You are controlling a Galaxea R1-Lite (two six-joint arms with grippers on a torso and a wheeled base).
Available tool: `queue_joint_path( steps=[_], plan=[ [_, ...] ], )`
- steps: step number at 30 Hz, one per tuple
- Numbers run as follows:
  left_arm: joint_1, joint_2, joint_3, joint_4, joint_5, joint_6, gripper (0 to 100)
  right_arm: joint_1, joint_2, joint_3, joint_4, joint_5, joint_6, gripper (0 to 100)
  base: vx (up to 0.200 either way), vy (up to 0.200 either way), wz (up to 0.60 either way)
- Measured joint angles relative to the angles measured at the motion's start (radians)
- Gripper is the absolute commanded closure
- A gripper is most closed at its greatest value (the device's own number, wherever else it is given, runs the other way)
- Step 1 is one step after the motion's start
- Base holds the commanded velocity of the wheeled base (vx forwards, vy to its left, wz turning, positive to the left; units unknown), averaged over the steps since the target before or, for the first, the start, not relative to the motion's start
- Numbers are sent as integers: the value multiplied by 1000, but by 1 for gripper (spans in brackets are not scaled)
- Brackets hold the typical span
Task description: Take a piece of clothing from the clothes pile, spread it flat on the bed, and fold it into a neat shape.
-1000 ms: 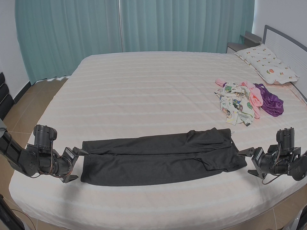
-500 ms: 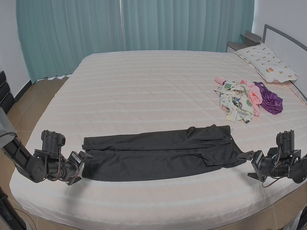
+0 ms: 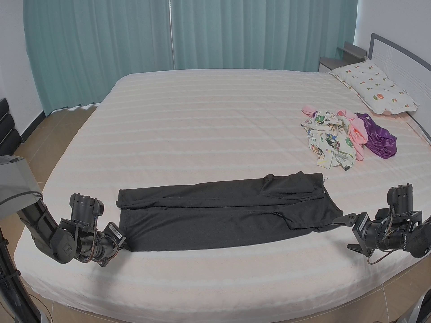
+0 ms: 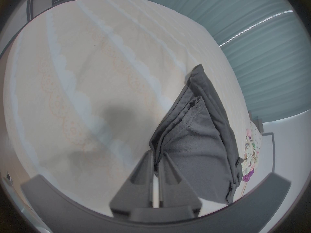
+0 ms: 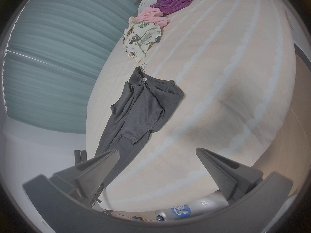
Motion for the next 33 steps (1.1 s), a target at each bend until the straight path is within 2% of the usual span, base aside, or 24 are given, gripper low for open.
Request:
queue_joint_path(
  steps=[11,21,27,33],
  plan=[
    [14,-50,33,81,1,83,100,14,16,1,2,-5,-3,0,0,0,0],
    [43,-68,25,87,-4,84,100,29,66,8,0,-9,3,0,0,0,0],
    [63,-70,16,84,-15,81,100,31,114,-7,-30,-26,89,0,0,0,0],
    [67,-70,12,83,-20,78,100,45,179,-17,-202,-67,171,0,0,0,0]
  ],
)
